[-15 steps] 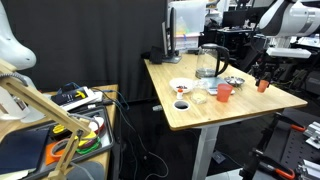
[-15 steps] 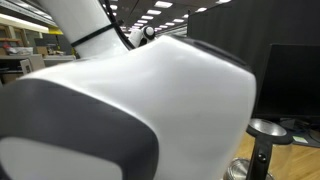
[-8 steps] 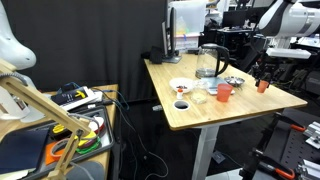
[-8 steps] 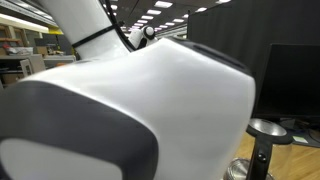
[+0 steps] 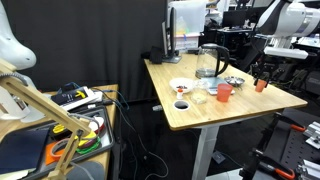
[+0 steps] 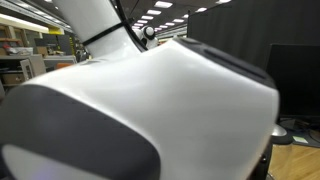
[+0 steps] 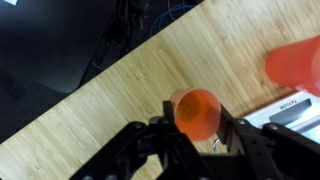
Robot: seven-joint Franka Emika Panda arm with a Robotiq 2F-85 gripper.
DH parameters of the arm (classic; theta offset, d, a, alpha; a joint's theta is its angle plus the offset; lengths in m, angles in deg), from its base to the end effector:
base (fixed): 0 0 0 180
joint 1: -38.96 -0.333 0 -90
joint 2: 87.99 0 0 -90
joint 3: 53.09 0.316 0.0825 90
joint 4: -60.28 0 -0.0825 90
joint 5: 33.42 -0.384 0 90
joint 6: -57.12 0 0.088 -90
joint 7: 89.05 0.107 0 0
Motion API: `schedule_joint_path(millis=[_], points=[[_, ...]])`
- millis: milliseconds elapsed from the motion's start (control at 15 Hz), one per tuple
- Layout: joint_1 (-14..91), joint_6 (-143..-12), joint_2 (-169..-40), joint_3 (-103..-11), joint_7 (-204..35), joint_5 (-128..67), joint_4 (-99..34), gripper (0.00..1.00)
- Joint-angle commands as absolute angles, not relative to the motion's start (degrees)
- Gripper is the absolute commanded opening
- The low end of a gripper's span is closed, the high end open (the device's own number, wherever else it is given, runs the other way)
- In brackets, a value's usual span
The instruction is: Move the orange cup to the right
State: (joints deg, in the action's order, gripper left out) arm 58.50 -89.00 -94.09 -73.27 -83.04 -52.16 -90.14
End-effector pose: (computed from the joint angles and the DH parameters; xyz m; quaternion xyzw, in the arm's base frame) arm 0.3113 -0.2696 0.2006 -0.8513 0.5144 0.0625 0.0821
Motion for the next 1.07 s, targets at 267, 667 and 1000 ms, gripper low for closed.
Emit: schedule_joint_path(millis=[267, 667, 1000], points=[[65.11, -87.9, -104.45, -75.44, -77.69, -64.79, -82.1, 0.17], [65.81, -86.89, -111.75, -73.4, -69.7, -73.85, -77.2, 0.17], [65.6, -86.5, -113.8, -73.26, -67.07, -77.63, -75.26, 0.17]])
